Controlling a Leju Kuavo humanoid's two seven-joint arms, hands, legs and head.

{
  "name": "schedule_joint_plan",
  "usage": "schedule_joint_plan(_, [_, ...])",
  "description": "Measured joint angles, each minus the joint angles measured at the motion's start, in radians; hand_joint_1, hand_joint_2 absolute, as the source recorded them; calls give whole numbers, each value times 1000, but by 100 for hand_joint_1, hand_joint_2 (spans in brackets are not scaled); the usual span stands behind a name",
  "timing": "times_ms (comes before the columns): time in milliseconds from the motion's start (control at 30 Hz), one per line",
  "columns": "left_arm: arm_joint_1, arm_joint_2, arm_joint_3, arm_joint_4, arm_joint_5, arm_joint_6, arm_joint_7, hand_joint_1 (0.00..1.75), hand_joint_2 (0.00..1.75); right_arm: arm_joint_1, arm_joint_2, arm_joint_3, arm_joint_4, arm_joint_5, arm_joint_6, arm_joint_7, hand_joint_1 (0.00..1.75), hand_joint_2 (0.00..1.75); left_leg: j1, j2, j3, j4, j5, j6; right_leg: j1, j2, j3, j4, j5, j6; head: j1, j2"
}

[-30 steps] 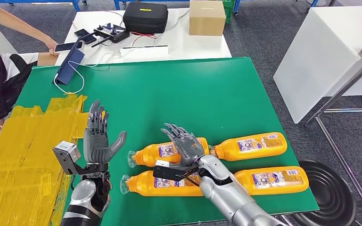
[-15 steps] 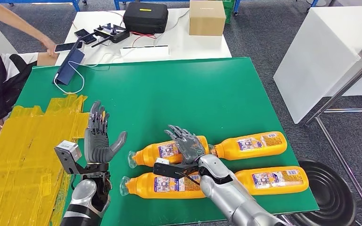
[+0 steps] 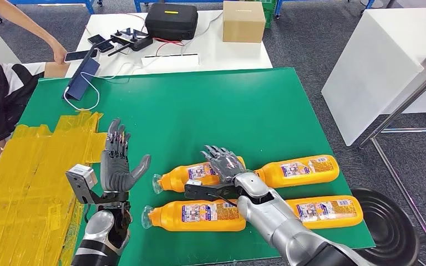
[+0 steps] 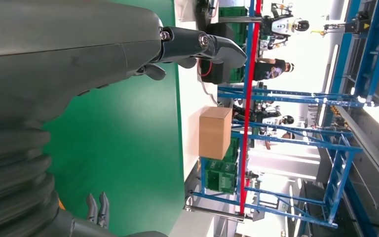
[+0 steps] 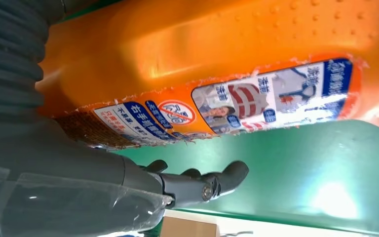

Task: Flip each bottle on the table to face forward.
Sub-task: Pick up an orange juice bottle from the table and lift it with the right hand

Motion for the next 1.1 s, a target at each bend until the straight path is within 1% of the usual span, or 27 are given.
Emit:
schedule_joint_plan(33, [-1,0,0,1,0,0,0,0,175,-6,2,3,10,6,2,4,0,175,0,0,0,0,0,0,0,0,0,0,0,0,0,0])
schedule_joint_plan(67, [-2,0,0,3,0,0,0,0,175,-11,4,6,19,11,4,7,3,175,0,0,0,0,0,0,0,0,0,0,0,0,0,0])
schedule_joint_plan(100, [-3,0,0,4,0,-1,0,0,175,-17,6,10,29,17,4,11,21,175,0,0,1,0,0,0,0,0,0,0,0,0,0,0])
schedule_joint_plan(200, [-6,-1,-1,9,0,-1,1,0,175,-29,11,21,53,28,3,19,126,175,0,0,1,0,0,0,0,0,1,0,0,0,0,0])
schedule_joint_plan(233, [-7,-1,-1,11,0,-1,1,0,175,-32,13,23,59,29,2,19,144,175,0,0,1,0,0,0,0,0,1,0,0,0,0,0])
schedule_joint_plan(500, [-8,-2,-2,12,2,0,3,0,175,-41,18,31,83,37,1,20,150,175,0,0,2,0,0,0,0,0,1,0,0,0,0,0])
schedule_joint_plan(700, [-8,-2,-1,12,6,3,3,0,175,-48,18,32,92,34,2,20,172,175,0,0,1,0,0,0,0,0,1,0,0,0,0,0])
schedule_joint_plan(833, [-8,-2,-1,12,12,9,3,0,175,-48,18,31,93,16,-24,12,175,175,0,0,1,0,0,0,0,0,1,0,0,0,0,0])
schedule_joint_plan(900, [-7,-2,-1,11,12,10,3,0,175,-42,20,25,91,-9,-81,-2,175,175,0,0,1,0,0,0,0,0,1,0,0,0,0,0])
schedule_joint_plan(967, [-6,-2,-2,7,10,13,3,0,175,-17,25,1,73,-49,-194,-27,172,175,0,0,0,0,0,0,0,0,1,0,0,0,0,0])
schedule_joint_plan(1033, [-3,-2,-6,-2,4,19,6,0,175,25,33,-45,15,-91,-319,-60,170,175,0,0,0,0,0,0,0,0,0,0,0,0,0,0])
schedule_joint_plan(1100, [-2,-2,-14,-10,-6,27,9,0,175,69,41,-99,-71,-135,-391,-99,172,175,0,0,-1,0,0,0,0,0,-1,0,0,0,0,0])
